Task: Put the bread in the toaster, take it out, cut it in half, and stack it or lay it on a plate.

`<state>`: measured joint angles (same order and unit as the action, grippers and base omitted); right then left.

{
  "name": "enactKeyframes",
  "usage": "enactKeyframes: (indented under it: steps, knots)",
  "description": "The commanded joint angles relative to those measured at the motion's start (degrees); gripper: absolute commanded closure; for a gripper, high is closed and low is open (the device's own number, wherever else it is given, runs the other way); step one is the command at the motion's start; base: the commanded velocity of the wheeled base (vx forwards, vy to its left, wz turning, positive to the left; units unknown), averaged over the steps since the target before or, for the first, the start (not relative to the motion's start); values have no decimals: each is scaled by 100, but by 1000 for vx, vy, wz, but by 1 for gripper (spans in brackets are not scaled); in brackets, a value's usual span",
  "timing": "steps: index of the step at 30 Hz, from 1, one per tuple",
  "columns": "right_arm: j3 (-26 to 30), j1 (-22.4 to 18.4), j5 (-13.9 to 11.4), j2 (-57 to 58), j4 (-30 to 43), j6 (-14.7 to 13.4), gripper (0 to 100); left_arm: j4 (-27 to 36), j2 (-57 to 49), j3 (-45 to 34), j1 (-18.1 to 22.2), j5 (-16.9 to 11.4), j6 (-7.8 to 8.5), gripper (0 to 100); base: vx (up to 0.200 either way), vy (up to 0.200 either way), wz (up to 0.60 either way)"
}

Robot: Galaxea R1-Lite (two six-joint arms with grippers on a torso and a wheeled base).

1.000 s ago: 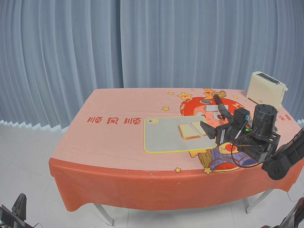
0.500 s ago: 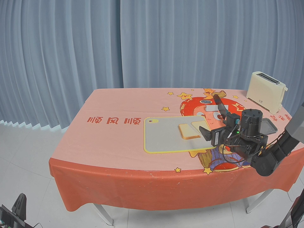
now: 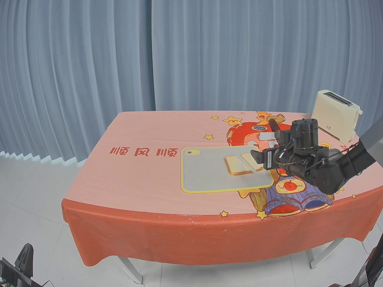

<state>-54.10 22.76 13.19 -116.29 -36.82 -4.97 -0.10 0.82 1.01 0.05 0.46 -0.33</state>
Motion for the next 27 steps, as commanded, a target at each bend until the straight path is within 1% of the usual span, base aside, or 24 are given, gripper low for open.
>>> enactKeyframes:
  steps: [1,2,3,5,7,12,14,15,16,17,27]
  knots:
    - [-1252,-35,140,-52,1177,-162,0,-8,-82,-101,4,6,-2,100,0,0,0]
    - [-1595,-44,140,-140,1809,-267,0,-8,-82,-101,4,6,-2,100,0,0,0]
    - [-1595,-44,140,-140,1809,-267,0,-8,-82,-101,4,6,-2,100,0,0,0]
    - [-1867,-35,140,-193,2319,-584,0,-8,-82,-101,4,-2,-2,100,0,0,0]
    - [-1920,-44,149,-210,2442,-724,0,-8,-82,-101,4,-2,-2,100,0,0,0]
    - [-1876,-105,140,-351,2504,-777,0,1,-82,-101,4,6,-2,100,0,0,0]
    - [-1902,-140,140,-500,2513,-918,0,1,-82,-101,4,6,-2,100,0,0,0]
    - [-1902,-140,140,-500,2513,-918,0,1,-82,-101,4,6,-2,100,0,0,0]
    - [-1937,-140,140,-667,2504,-1014,0,1,-82,-101,4,-2,-2,100,0,0,0]
    - [-1955,-149,140,-746,2495,-1041,0,1,-82,-101,4,6,-2,100,0,0,0]
    - [-2104,-246,149,-887,2521,-1049,0,1,-82,-101,4,-2,-2,100,0,0,0]
